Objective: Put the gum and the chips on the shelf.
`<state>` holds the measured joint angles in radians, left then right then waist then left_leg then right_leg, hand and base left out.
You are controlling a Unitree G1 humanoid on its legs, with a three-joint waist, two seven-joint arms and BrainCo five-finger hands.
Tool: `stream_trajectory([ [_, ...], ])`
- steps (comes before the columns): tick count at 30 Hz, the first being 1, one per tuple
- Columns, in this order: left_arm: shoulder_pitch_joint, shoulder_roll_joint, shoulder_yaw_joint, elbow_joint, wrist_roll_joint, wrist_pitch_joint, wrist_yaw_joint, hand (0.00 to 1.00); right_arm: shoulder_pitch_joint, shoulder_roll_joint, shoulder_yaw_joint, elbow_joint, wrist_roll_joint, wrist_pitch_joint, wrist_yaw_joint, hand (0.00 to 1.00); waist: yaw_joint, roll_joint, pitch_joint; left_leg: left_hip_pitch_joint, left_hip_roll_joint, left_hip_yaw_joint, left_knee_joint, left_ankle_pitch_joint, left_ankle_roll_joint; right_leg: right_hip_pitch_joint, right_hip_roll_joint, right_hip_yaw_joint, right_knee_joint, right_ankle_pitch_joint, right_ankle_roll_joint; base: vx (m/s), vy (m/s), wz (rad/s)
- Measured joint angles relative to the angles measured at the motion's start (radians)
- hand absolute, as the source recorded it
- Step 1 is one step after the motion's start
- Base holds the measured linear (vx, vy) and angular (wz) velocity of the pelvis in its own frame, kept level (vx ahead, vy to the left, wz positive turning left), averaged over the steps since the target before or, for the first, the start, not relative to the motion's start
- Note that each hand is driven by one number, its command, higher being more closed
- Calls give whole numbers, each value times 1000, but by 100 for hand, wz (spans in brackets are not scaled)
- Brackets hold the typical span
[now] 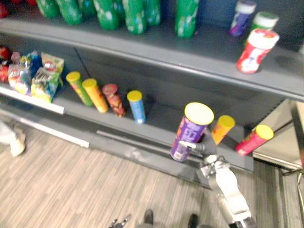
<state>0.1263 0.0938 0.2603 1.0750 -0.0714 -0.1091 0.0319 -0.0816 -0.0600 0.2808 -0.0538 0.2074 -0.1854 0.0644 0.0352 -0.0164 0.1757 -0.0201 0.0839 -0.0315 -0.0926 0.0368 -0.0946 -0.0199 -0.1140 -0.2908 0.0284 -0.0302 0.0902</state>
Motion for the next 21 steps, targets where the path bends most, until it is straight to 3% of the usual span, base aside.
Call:
stream_trajectory([
  [3,-27,-1,-30,-4,-6,-5,14,0,-92,2,9,47,-50,5,-40,100,24,14,34,-20,-2,-14,0,7,-2,-14,-3,-14,7,0,0,-13,-4,16],
  [7,-43,-3,-66,-50,-45,-16,36,0,-185,8,-4,101,-90,6,-93,100,32,25,59,-66,-11,-43,28,8,-1,-34,-11,-41,12,-1,0,-11,9,23],
  [8,-57,-4,-77,-65,-45,-19,42,0,-231,11,-20,122,-98,9,-115,100,47,32,76,-85,-13,-52,36,8,-1,-49,-14,-47,21,-1,-1,-34,12,15],
  [13,-67,-14,-132,-140,-86,-40,52,0,-386,53,-82,235,-169,12,-198,100,63,54,118,-144,-23,-67,65,11,1,-97,-25,-60,46,-1,-1,-38,15,11],
  [15,-80,-15,-159,-160,-118,-44,58,0,-467,63,-135,291,-195,15,-246,100,66,67,154,-160,-29,-83,79,12,2,-101,-30,-75,52,-1,-1,-40,12,19],
  [19,-111,-21,-202,-191,-154,-54,74,0,-645,59,-285,428,-225,38,-338,100,106,81,193,-208,-30,-96,83,29,3,-152,-35,-87,77,-3,-4,-25,3,9],
  [21,-113,-26,-216,-200,-163,-55,80,0,-709,52,-345,484,-249,52,-378,100,111,94,217,-211,-32,-104,83,34,2,-152,-37,-93,80,-4,-5,-11,-6,12],
])
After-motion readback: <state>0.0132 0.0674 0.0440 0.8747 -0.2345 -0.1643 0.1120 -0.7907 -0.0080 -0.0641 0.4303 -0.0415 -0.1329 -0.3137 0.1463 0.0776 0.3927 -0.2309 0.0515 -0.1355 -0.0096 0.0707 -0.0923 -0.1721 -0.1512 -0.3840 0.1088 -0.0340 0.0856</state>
